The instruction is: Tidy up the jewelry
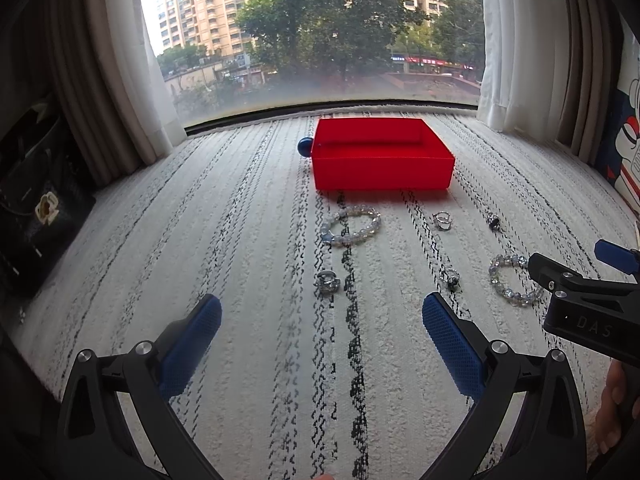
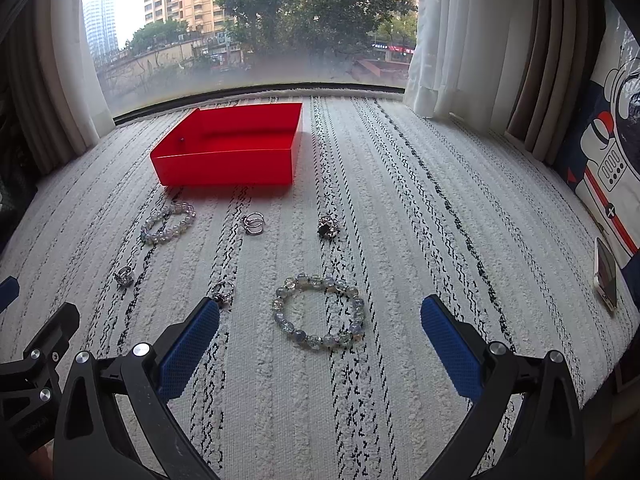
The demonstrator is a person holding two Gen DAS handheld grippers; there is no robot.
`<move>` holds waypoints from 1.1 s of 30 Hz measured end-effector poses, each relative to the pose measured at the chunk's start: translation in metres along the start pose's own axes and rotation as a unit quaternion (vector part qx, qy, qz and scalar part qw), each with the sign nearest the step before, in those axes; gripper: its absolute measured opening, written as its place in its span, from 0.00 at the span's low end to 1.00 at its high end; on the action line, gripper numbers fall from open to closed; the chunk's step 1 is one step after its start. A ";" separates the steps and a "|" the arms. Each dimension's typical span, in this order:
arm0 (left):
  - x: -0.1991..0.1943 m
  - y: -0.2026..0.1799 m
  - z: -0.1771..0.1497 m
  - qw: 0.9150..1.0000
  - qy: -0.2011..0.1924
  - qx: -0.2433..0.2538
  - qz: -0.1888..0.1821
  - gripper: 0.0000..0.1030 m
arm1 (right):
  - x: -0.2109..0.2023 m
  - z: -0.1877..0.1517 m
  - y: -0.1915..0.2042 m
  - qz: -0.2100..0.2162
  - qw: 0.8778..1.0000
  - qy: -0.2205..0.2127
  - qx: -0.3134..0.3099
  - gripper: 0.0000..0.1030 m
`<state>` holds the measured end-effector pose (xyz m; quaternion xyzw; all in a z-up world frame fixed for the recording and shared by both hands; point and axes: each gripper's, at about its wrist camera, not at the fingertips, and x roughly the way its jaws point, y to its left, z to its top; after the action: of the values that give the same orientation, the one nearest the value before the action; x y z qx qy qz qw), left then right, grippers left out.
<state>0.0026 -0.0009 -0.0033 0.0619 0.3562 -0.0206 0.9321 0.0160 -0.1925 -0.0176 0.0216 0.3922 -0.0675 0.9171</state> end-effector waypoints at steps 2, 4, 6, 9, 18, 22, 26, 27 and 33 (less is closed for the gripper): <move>0.000 0.000 0.000 1.000 0.000 0.000 -0.001 0.93 | 0.000 0.000 0.000 0.000 1.000 0.000 0.000 0.96; 0.000 0.000 0.000 1.000 0.000 0.000 0.000 0.93 | 0.000 0.000 0.000 0.000 1.000 0.000 0.000 0.96; 0.000 0.000 0.000 1.000 0.001 0.000 -0.001 0.93 | 0.000 0.000 0.000 0.000 1.000 0.000 0.000 0.96; 0.000 0.000 0.000 1.000 0.000 0.001 0.000 0.93 | 0.000 0.000 0.000 0.000 1.000 0.000 0.001 0.96; -0.001 -0.001 0.001 1.000 -0.001 0.001 -0.001 0.93 | 0.001 0.000 0.000 0.000 1.000 0.000 0.001 0.96; -0.001 0.000 0.000 1.000 -0.001 0.001 -0.001 0.93 | -0.001 0.000 0.000 0.000 1.000 -0.001 0.002 0.96; -0.003 0.000 0.000 1.000 -0.004 -0.001 -0.001 0.93 | 0.000 -0.001 0.000 0.000 1.000 -0.001 0.002 0.96; -0.003 0.000 0.000 1.000 -0.004 -0.001 -0.001 0.93 | 0.000 0.000 0.000 0.000 1.000 -0.001 0.002 0.96; -0.003 0.001 0.000 1.000 -0.005 -0.001 -0.002 0.93 | 0.001 0.000 0.000 -0.001 1.000 0.000 0.003 0.96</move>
<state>0.0007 -0.0003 -0.0014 0.0604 0.3520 -0.0228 0.9338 0.0168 -0.1922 -0.0181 0.0242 0.3918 -0.0696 0.9171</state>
